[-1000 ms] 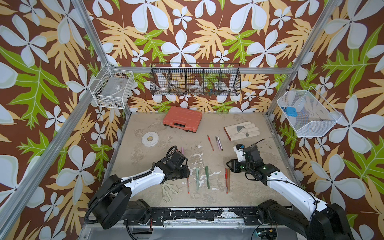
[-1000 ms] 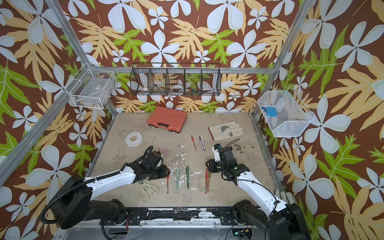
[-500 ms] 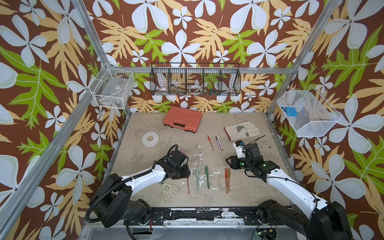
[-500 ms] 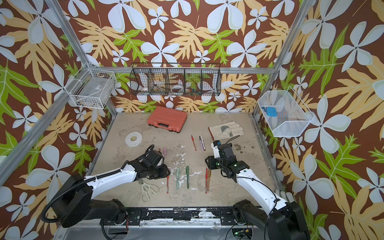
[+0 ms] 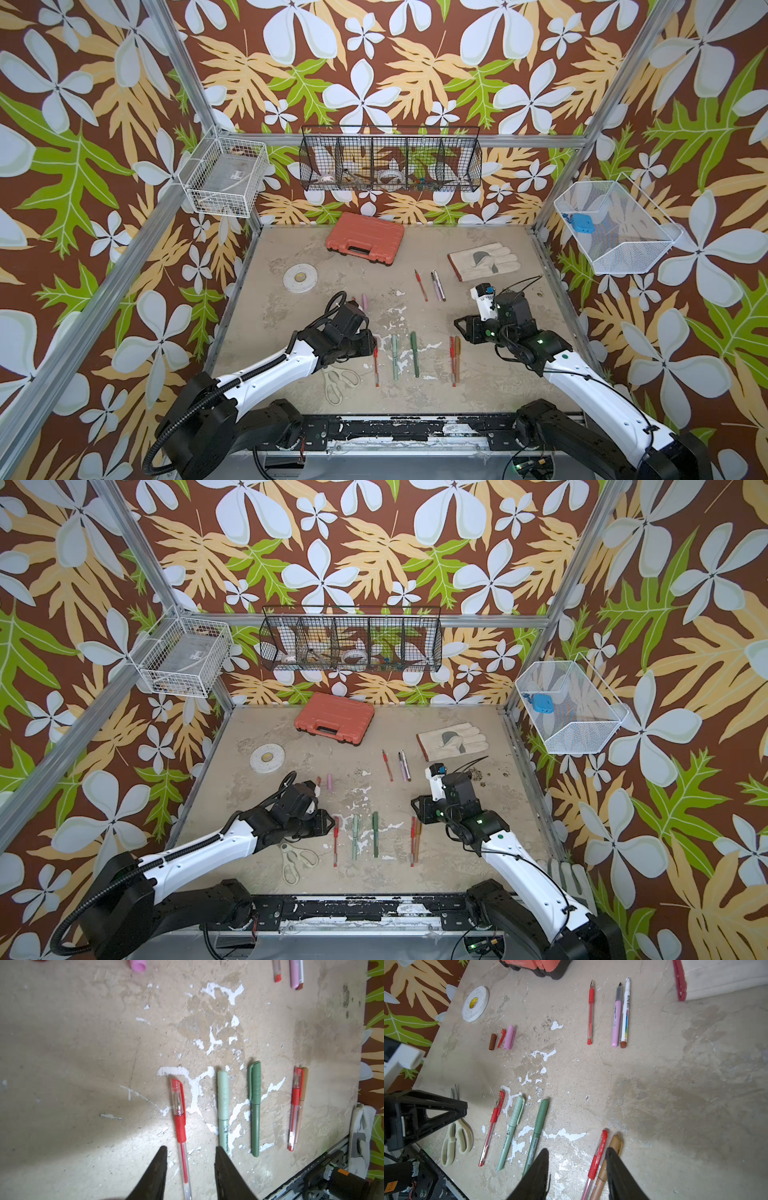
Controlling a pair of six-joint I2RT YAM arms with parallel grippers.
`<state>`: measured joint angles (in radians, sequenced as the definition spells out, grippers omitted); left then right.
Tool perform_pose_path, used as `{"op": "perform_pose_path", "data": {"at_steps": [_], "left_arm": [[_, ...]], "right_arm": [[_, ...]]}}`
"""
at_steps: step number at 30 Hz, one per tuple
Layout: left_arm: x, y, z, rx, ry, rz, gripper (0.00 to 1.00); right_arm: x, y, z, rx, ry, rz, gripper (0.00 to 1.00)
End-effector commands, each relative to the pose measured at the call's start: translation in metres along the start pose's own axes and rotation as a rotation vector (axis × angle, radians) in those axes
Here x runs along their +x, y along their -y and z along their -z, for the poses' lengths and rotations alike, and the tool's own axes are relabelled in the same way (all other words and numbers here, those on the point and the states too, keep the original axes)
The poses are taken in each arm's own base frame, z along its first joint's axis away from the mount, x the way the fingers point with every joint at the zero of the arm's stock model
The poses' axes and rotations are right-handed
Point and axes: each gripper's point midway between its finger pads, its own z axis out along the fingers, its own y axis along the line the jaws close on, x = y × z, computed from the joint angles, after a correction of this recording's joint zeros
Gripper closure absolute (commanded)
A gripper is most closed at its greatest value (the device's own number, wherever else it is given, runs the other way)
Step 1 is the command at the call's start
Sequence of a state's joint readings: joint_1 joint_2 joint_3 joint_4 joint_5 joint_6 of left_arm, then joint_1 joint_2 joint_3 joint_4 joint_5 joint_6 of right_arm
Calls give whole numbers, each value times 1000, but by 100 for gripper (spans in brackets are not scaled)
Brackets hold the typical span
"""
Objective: Open the pen caps
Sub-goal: 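Move both grippers over the row of pens nearest the robot, then lower the left gripper onto the capped red gel pen and close it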
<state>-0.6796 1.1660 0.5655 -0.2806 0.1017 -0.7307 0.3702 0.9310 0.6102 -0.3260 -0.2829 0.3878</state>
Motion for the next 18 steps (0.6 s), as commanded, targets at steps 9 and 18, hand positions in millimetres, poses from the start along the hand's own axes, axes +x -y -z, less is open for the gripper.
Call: {"op": "perform_pose_path", "data": {"at_steps": [9, 18], "left_arm": [[-7, 12, 17, 175, 159, 1, 60], [-11, 19, 33, 190, 177, -23, 60]], "right_arm": [[-12, -1, 7, 12, 60, 27, 56], [-22, -12, 23, -32, 127, 55, 56]]}}
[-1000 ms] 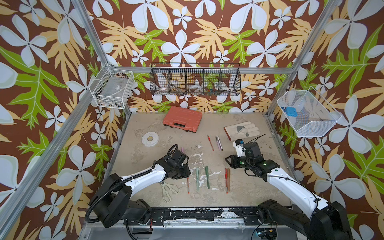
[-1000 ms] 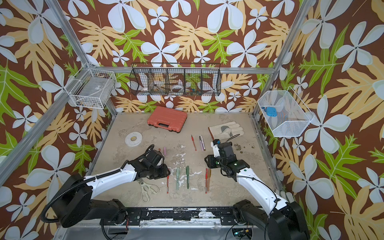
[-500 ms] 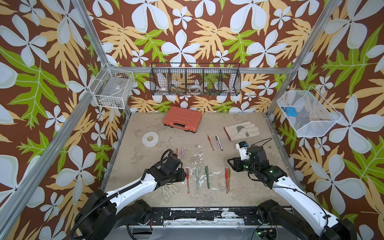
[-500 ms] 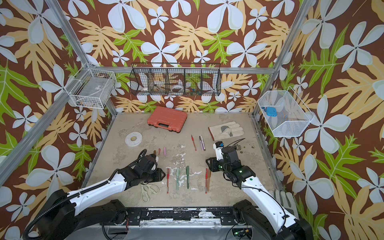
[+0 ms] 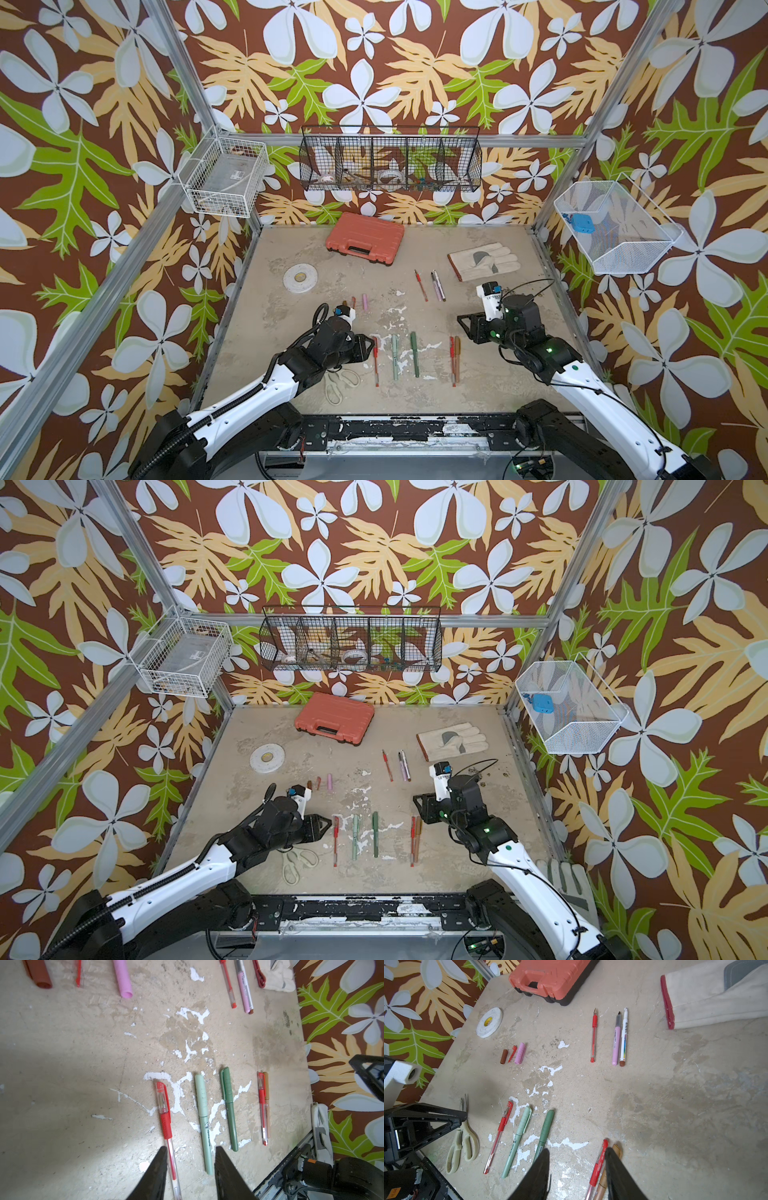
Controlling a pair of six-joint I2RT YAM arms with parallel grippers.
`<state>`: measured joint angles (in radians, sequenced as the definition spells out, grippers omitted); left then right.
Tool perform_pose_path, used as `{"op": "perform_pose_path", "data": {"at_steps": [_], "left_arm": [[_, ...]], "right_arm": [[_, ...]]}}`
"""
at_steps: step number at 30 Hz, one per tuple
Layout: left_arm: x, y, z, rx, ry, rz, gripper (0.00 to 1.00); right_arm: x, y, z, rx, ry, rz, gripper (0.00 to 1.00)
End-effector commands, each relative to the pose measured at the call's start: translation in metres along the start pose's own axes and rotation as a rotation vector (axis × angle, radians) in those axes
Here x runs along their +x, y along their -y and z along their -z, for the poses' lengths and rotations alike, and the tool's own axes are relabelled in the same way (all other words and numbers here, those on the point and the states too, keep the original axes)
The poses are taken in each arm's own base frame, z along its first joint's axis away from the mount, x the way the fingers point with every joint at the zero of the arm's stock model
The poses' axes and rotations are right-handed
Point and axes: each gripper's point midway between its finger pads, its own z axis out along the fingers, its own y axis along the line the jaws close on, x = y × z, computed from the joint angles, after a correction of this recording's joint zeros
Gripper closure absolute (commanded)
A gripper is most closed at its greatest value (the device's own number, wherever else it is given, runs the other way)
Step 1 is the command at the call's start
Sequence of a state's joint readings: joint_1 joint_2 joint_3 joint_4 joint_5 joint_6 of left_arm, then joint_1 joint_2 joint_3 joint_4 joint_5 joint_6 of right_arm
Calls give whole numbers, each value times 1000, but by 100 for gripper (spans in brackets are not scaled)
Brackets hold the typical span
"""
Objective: Open the pen caps
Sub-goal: 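Lower the left gripper onto the capped red gel pen and close it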
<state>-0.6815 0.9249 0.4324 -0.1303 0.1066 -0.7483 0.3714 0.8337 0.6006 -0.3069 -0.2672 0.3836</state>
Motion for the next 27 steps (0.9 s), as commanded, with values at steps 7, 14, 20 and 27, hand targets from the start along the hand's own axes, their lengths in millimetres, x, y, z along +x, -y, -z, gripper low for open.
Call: {"op": "perform_pose_path", "data": {"at_steps": [7, 14, 20, 27], "left_arm": [[-4, 6, 15, 4, 8, -25, 60], [-8, 2, 18, -12, 44, -39, 60], [-1, -11, 5, -79, -3, -60, 60], [1, -16, -2, -139, -22, -49, 62]], "right_arm": [[-17, -15, 18, -59, 87, 44, 56], [-15, -20, 20, -91, 112, 45, 56], [-13, -22, 20, -82, 102, 51, 56], [0, -24, 14, -34, 42, 57, 56]]}}
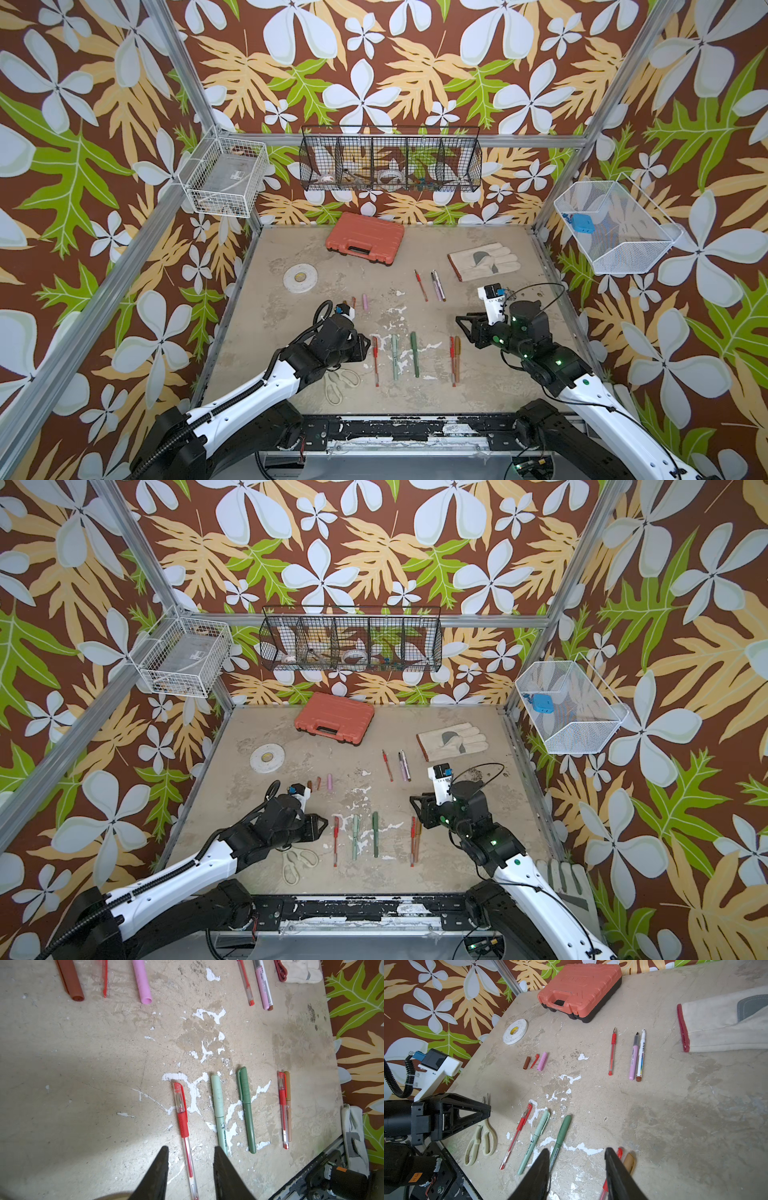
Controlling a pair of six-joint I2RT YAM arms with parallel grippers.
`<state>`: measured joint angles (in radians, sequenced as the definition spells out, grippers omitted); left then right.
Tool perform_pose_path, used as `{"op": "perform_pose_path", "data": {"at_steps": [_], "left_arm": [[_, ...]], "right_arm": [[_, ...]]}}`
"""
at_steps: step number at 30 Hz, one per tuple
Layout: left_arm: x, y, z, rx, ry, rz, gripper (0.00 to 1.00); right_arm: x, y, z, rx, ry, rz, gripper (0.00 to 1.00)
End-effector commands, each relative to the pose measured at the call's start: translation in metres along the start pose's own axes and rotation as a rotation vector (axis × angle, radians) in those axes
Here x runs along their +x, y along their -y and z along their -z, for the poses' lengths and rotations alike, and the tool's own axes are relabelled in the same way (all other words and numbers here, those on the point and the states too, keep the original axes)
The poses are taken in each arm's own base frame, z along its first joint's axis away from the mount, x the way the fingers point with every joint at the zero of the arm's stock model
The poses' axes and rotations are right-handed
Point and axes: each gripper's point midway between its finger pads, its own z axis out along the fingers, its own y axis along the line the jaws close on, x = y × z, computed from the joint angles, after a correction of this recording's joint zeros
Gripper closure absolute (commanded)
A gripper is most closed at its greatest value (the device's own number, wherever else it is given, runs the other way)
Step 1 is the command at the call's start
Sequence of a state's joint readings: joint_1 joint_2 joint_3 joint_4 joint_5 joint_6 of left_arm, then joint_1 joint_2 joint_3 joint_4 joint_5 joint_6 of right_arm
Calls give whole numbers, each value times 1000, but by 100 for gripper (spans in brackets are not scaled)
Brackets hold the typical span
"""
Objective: Open the pen caps
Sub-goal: 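Lower the left gripper onto the capped red gel pen and close it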
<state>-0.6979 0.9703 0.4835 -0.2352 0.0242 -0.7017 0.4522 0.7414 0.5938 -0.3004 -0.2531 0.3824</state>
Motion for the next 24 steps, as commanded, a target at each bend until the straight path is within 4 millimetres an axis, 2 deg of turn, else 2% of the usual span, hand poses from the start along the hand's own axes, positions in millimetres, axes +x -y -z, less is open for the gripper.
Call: {"op": "perform_pose_path", "data": {"at_steps": [1, 5, 9, 19, 24], "left_arm": [[1, 1, -2, -17, -8, 1, 62], [13, 7, -13, -31, -55, -25, 61], [16, -2, -18, -85, -32, -4, 61], [33, -10, -38, -181, -115, -15, 62], [33, -8, -45, -204, -120, -27, 62]], "right_arm": [[8, 3, -3, 50, -29, -5, 56], [17, 0, -7, 71, -63, 1, 56], [21, 0, -4, 75, -64, -7, 56], [20, -1, -3, 77, -69, 0, 56], [21, -2, -4, 67, -79, 8, 56]]}}
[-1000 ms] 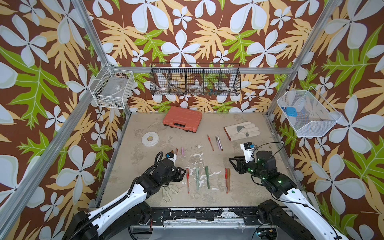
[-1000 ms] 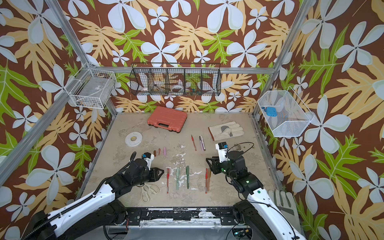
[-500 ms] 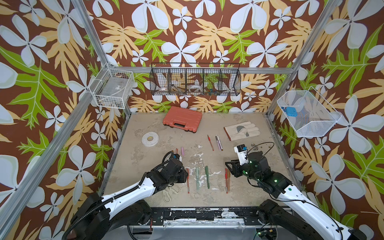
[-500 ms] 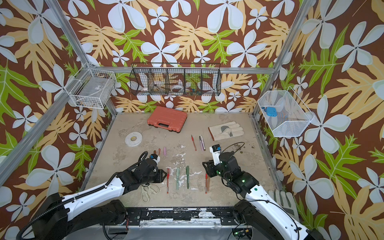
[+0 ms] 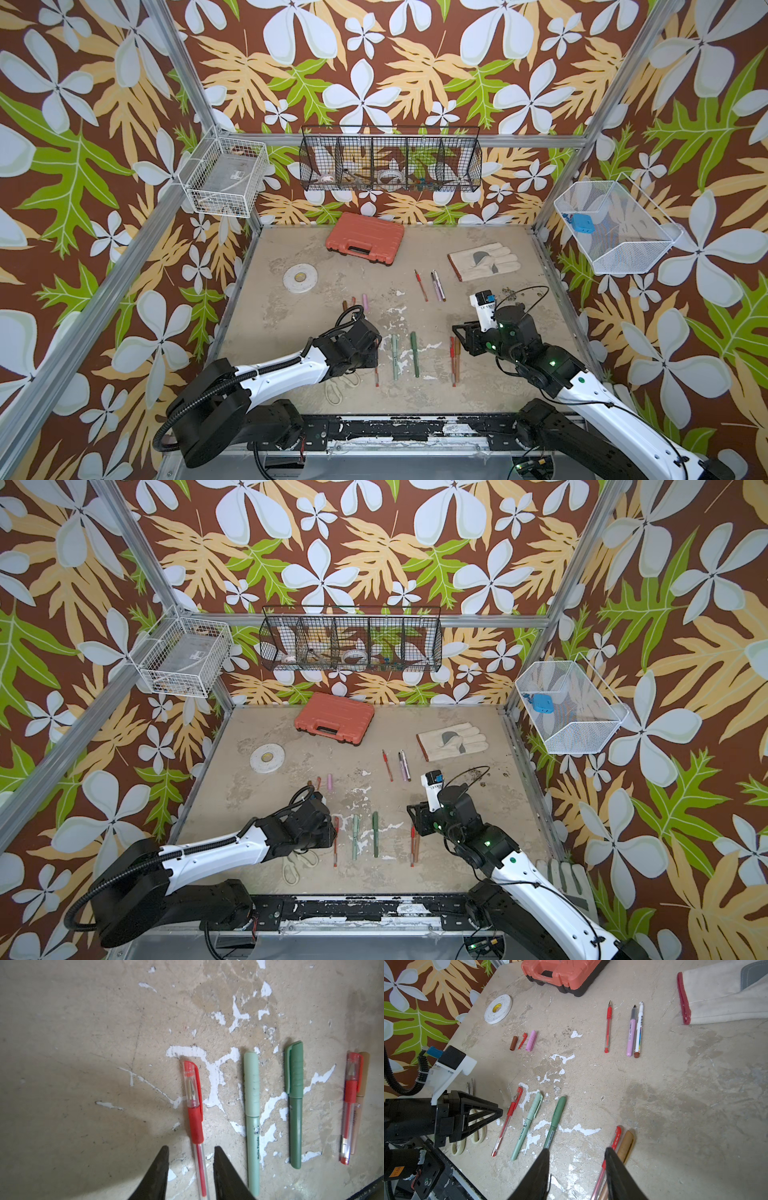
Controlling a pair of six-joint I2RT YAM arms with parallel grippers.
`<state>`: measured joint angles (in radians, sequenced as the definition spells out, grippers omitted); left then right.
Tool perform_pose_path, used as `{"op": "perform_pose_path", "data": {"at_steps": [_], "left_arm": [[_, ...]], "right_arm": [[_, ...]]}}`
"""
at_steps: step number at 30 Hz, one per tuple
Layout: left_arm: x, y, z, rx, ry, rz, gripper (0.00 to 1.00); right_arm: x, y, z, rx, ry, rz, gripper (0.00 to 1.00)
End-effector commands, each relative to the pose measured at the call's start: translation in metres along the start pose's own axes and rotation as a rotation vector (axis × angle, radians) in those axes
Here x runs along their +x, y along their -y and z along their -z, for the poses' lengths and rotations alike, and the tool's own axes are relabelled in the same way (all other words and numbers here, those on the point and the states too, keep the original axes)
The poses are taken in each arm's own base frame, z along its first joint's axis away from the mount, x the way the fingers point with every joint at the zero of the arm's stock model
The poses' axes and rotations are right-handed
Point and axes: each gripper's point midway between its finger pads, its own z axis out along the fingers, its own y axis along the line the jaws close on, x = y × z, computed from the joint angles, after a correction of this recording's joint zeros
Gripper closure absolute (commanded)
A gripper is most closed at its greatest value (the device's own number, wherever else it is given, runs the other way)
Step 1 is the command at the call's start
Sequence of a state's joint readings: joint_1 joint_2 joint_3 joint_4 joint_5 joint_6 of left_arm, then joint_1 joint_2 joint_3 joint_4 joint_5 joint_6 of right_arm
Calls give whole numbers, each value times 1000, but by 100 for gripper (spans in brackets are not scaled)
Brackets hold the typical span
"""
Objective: Open the pen caps
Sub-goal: 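Lower the left gripper onto the capped red gel pen and close it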
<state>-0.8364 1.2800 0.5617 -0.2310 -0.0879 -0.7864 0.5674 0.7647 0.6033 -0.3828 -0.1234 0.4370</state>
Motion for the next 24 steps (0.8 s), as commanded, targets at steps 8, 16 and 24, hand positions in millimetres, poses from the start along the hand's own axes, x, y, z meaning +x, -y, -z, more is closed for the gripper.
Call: {"op": "perform_pose_path", "data": {"at_steps": [8, 16, 24], "left_arm": [[2, -4, -19, -80, -29, -6, 67], [4, -4, -21, -105, -46, -19, 71], [13, -11, -31, -159, -87, -46, 73]], "right_arm": [[-2, -1, -3, -3, -4, 18, 56], [-4, -2, -1, -4, 0, 22, 56], [-3, -4, 0, -12, -8, 23, 56]]}}
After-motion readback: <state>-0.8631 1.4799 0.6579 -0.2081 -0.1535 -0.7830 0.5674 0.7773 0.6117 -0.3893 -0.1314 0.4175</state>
